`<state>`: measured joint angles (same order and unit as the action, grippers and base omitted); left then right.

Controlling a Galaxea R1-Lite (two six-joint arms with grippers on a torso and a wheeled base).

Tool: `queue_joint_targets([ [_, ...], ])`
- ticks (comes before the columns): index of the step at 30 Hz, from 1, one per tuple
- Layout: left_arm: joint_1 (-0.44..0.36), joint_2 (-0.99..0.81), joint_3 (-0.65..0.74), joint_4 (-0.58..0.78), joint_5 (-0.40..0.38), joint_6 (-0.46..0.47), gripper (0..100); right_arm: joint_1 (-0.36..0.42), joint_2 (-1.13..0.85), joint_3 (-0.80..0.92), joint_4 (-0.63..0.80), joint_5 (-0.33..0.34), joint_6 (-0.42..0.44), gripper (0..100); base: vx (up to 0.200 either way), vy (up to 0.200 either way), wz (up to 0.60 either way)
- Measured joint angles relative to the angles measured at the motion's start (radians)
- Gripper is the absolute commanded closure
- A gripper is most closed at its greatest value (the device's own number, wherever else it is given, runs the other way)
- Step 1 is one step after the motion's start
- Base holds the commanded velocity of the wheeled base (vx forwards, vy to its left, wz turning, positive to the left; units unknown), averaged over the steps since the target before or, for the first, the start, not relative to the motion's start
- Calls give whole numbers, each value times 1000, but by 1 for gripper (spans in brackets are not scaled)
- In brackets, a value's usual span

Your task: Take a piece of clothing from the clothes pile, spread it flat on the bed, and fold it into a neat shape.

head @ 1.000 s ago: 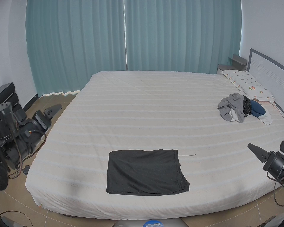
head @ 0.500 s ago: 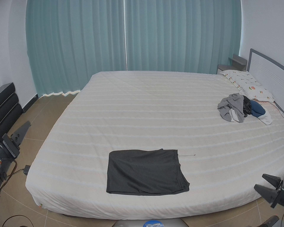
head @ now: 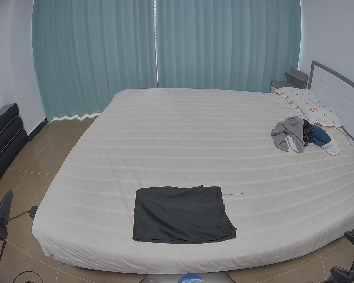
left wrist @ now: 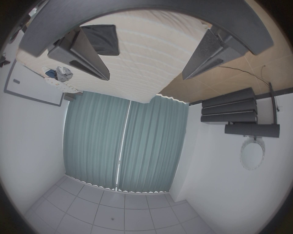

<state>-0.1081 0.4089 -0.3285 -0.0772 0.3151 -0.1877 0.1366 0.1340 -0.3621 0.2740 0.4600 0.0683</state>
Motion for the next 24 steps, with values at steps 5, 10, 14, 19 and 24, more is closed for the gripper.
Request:
queue_joint_targets([
  [5, 39, -97, 4, 68, 0, 51, 0, 4, -23, -4, 9, -28, -44, 0, 0, 0, 0],
  [10, 55, -188, 8, 100, -1, 108, 0, 5, -33, -3, 16, -149, -59, 0, 0, 0, 0],
  [14, 67, -243, 16, 105, -1, 144, 0, -10, -34, -16, 33, -268, -66, 0, 0, 0, 0],
  [19, 84, -288, 45, 108, -1, 183, 0, -36, -32, -40, 99, -324, -70, 0, 0, 0, 0],
  [24, 95, -335, 71, 109, -1, 197, 0, -82, -49, -34, 160, -399, -74, 0, 0, 0, 0],
])
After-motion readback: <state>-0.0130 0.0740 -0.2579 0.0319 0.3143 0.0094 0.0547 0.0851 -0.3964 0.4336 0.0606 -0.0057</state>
